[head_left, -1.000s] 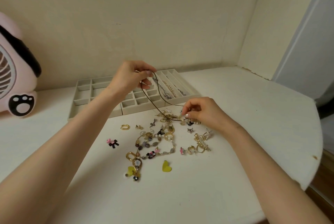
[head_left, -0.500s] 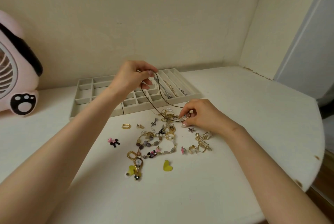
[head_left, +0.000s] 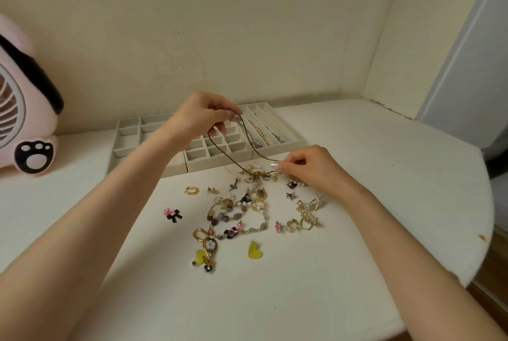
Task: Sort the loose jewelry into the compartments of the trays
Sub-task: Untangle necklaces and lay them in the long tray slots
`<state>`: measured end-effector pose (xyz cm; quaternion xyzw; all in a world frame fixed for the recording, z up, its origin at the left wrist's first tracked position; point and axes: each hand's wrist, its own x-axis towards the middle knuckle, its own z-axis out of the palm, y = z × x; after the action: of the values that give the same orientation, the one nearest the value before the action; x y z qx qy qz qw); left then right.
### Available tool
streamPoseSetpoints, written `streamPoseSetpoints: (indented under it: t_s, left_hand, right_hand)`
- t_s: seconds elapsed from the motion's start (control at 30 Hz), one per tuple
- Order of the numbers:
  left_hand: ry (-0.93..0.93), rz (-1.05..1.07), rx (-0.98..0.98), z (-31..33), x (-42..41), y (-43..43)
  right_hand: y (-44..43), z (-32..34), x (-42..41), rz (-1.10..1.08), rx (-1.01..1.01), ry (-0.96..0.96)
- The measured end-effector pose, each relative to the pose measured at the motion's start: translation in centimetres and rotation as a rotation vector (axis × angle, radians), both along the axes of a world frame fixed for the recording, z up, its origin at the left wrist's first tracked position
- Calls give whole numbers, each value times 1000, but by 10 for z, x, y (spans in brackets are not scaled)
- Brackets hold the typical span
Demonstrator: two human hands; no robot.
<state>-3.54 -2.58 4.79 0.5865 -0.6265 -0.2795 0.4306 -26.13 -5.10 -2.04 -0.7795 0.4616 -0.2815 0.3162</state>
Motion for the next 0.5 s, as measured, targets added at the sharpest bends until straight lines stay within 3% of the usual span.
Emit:
streamPoseSetpoints:
  t_s: [0.33, 0.5]
  left_hand:
    - [-80, -13, 120, 6, 15, -1]
    - [-260, -131, 293, 4, 20, 1]
  right_hand:
    - [-5, -2, -3, -86, 39, -27]
    - [-6, 0, -3, -110, 138, -83]
